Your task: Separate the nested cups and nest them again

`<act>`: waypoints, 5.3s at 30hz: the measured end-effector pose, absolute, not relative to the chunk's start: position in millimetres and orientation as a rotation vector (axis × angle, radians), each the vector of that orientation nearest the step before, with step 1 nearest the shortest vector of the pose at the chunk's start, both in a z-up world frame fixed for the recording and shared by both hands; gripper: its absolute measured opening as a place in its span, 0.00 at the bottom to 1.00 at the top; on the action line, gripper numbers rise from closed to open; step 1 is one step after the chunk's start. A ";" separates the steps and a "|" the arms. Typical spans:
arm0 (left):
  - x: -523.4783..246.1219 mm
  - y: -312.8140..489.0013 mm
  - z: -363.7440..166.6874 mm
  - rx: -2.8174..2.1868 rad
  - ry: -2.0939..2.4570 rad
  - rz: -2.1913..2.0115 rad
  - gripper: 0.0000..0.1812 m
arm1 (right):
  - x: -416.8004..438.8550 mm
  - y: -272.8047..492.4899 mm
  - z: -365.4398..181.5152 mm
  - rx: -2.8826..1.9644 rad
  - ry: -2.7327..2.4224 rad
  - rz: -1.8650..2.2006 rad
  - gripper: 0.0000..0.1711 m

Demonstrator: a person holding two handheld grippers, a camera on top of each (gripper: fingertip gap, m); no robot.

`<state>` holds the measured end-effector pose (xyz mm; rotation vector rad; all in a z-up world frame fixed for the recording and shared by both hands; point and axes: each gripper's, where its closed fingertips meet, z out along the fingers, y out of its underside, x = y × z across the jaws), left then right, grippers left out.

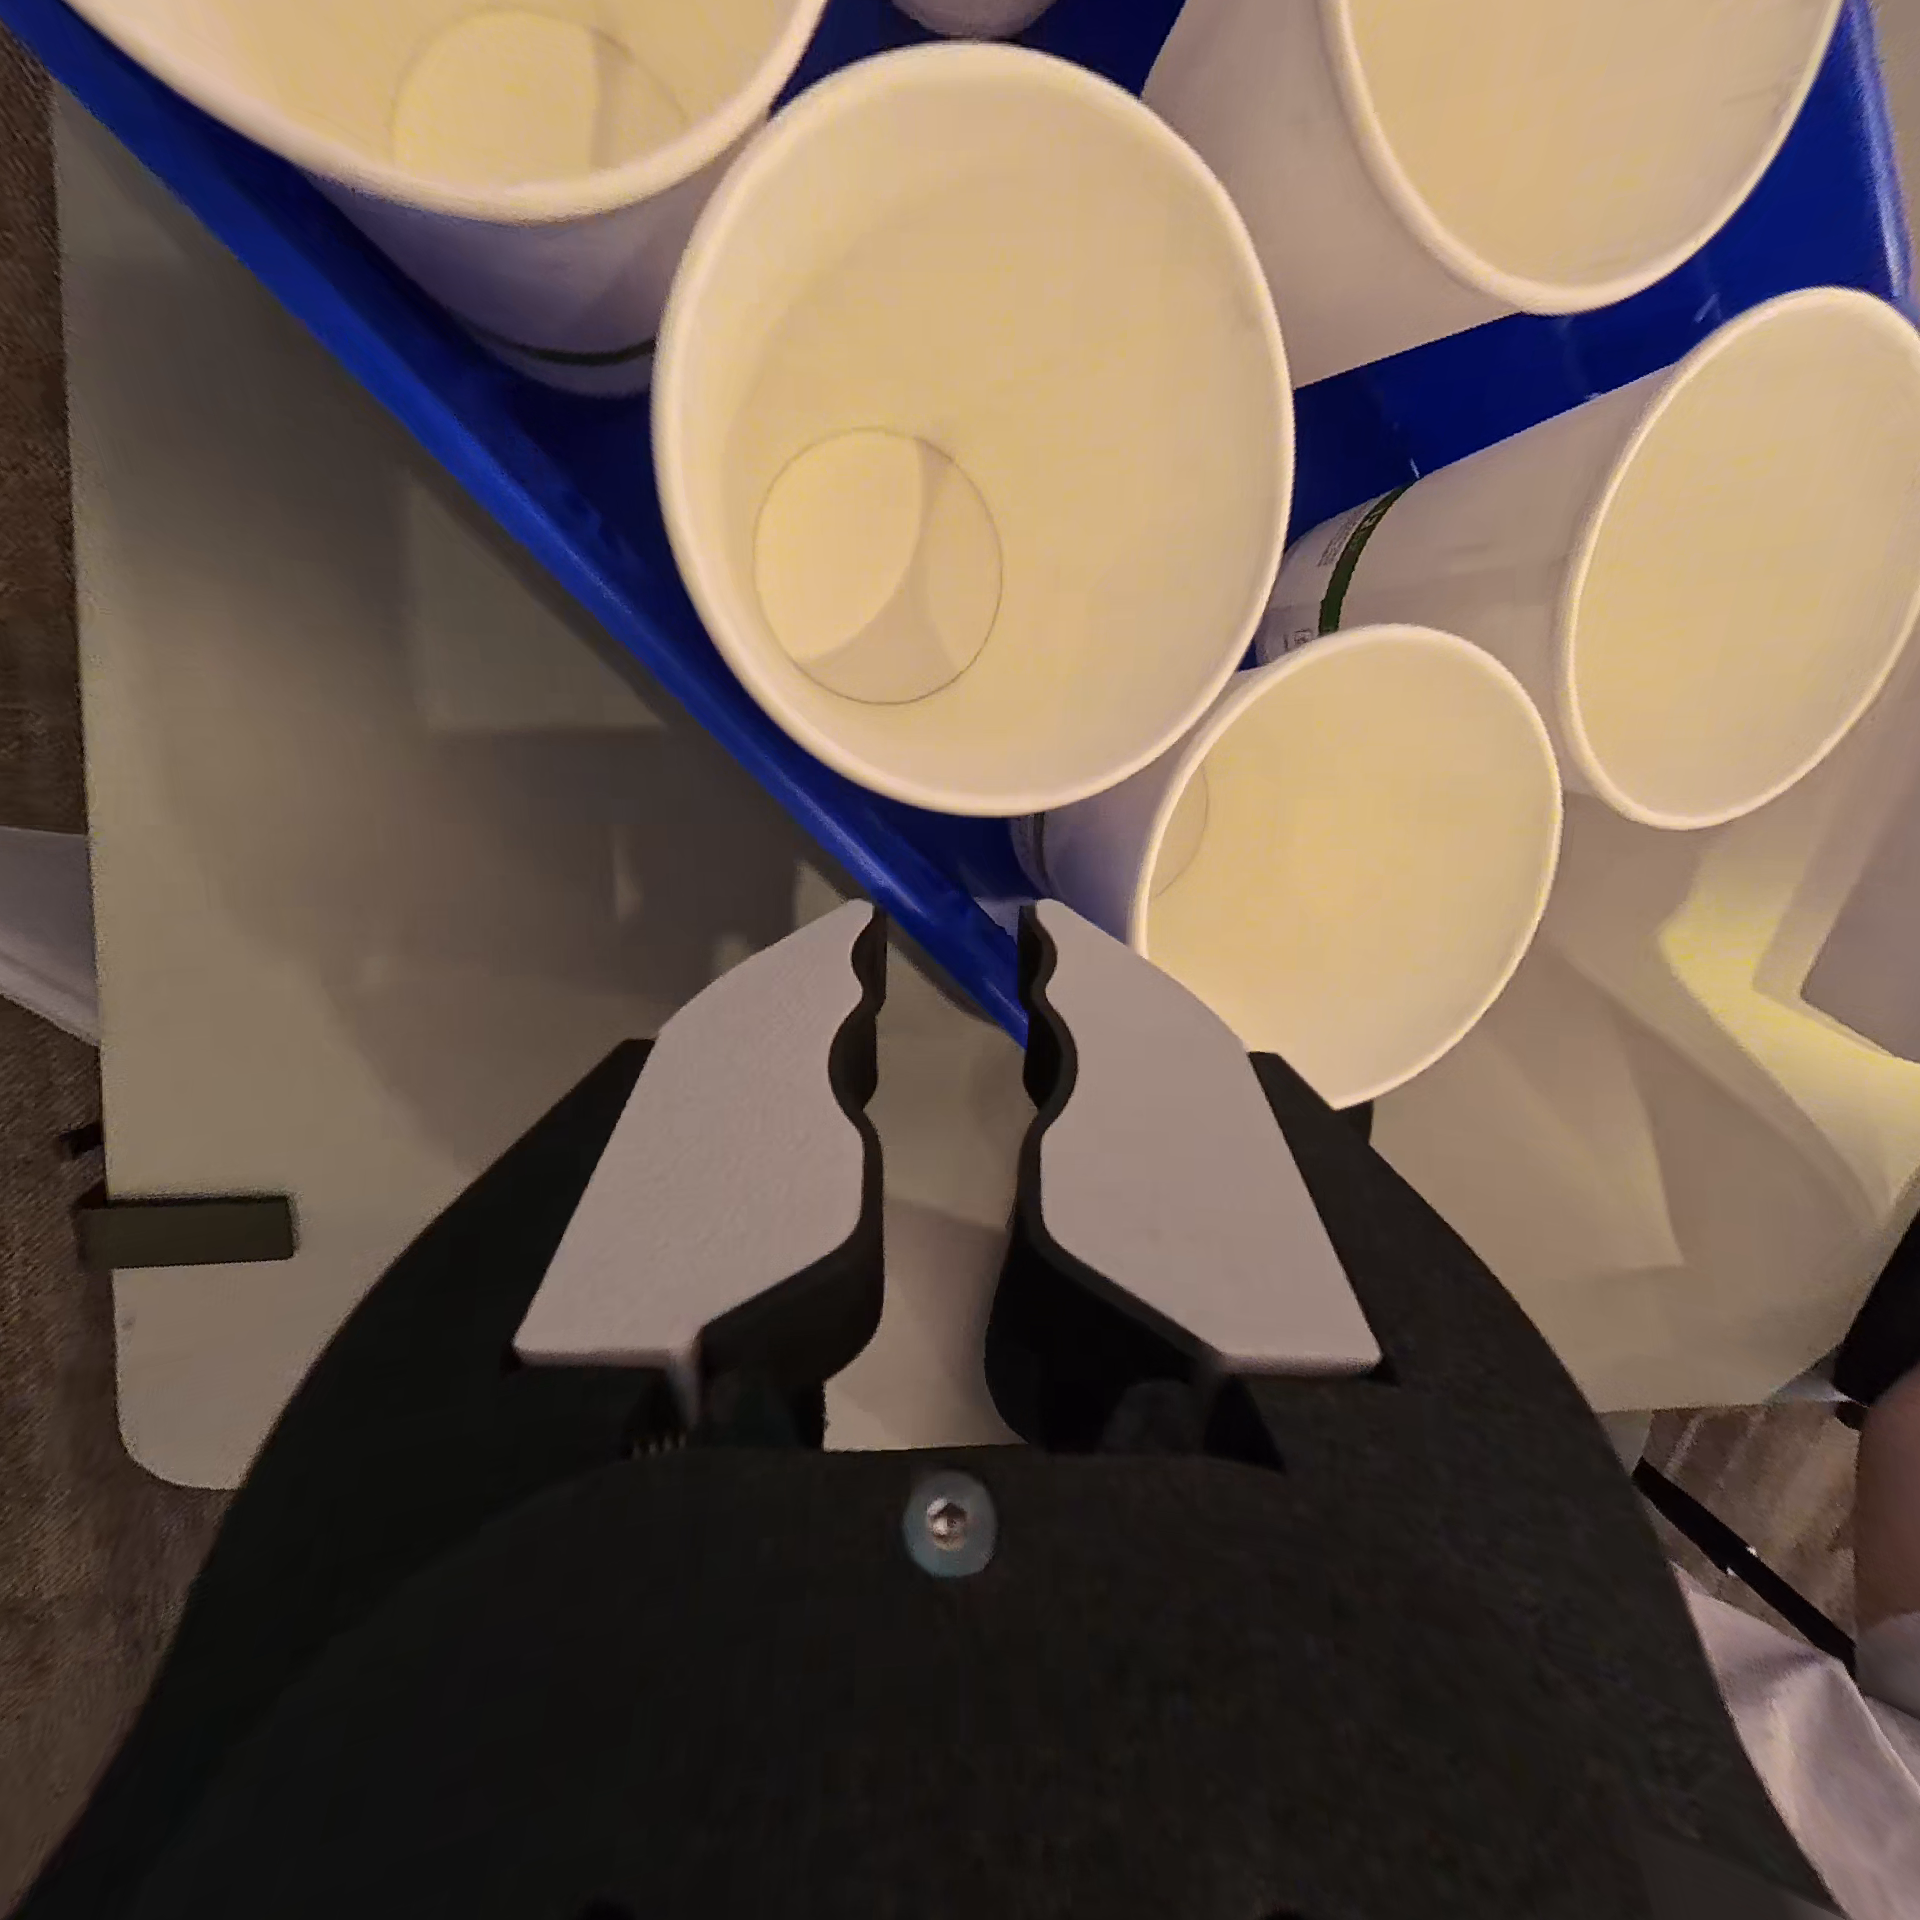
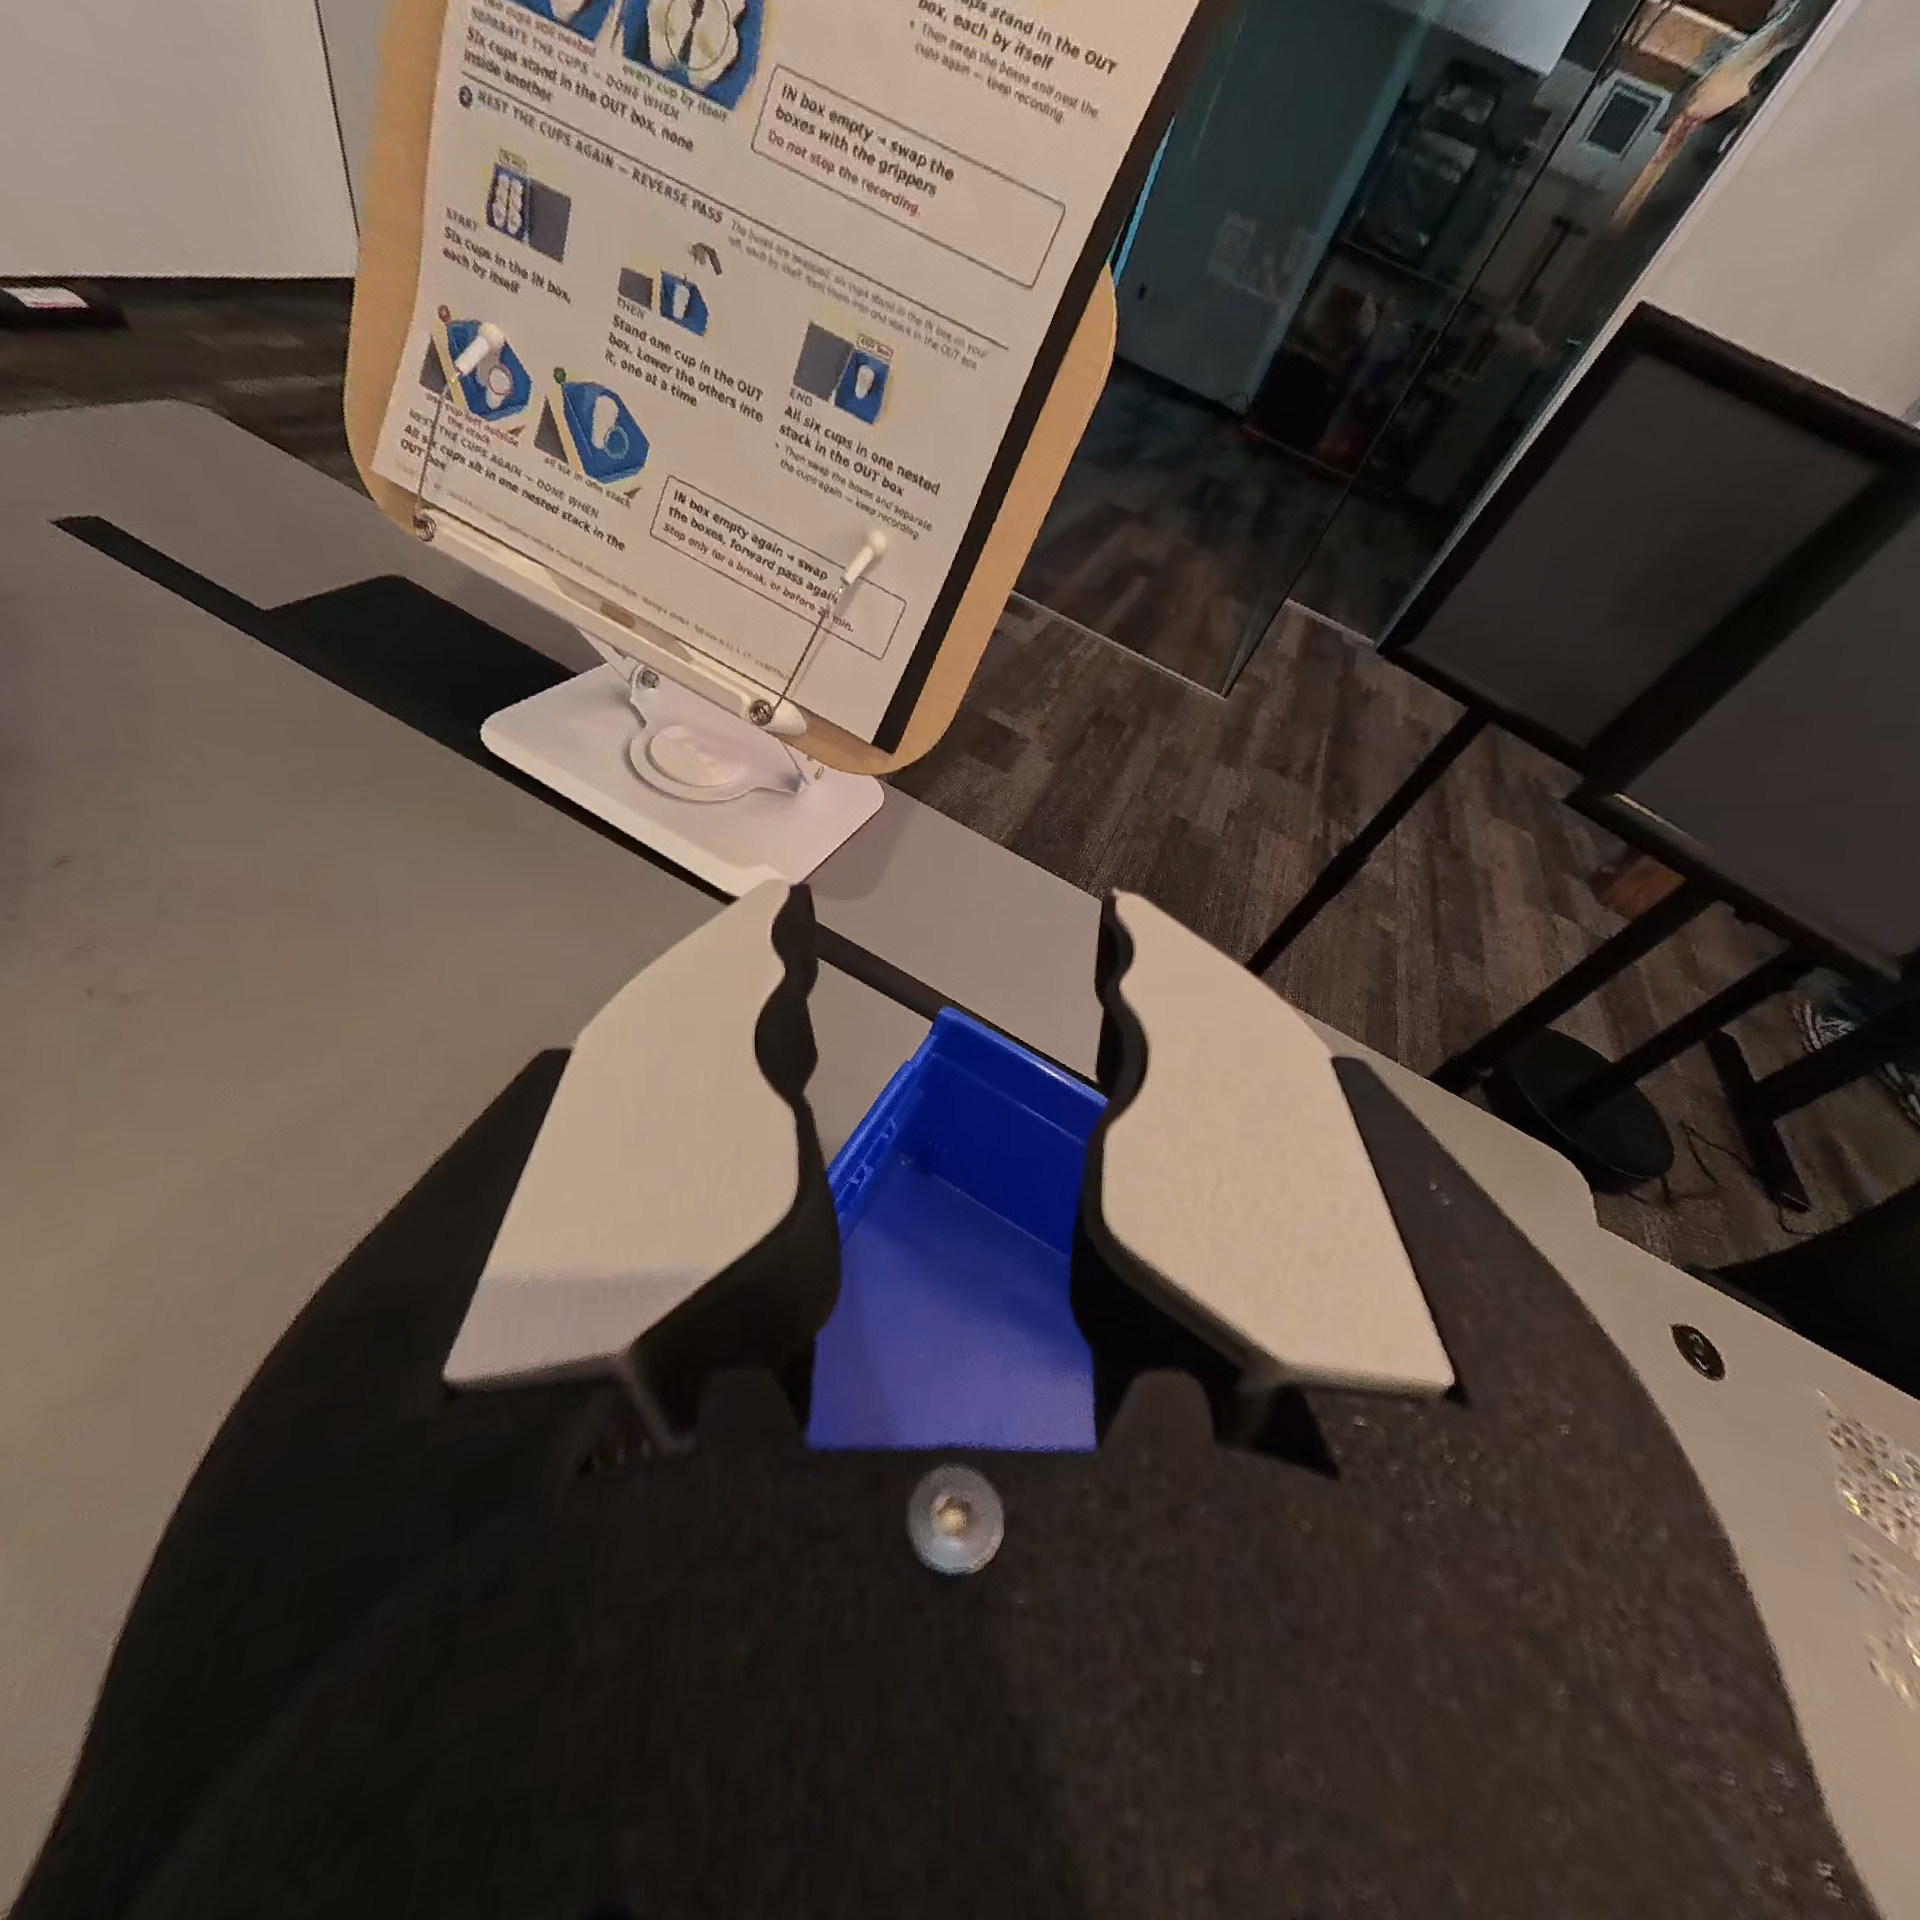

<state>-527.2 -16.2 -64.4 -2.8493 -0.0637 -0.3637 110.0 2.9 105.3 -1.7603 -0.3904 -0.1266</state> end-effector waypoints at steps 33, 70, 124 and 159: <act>-502.7 14.8 -85.1 -2.963 0.518 -0.044 0.10 | 116.9 -7.0 106.7 -1.777 -0.432 -0.185 0.28; -494.0 66.6 -82.8 -2.767 1.034 -0.001 0.10 | 102.4 16.2 59.1 -1.930 -0.585 -0.267 0.27; -357.2 -58.2 -17.9 -2.169 1.680 -0.068 0.24 | 108.2 15.4 51.7 -1.960 -0.580 -0.227 0.29; -364.3 -49.6 -72.8 -2.419 1.923 0.259 0.00 | 120.3 16.0 44.2 -2.002 -0.558 -0.197 0.29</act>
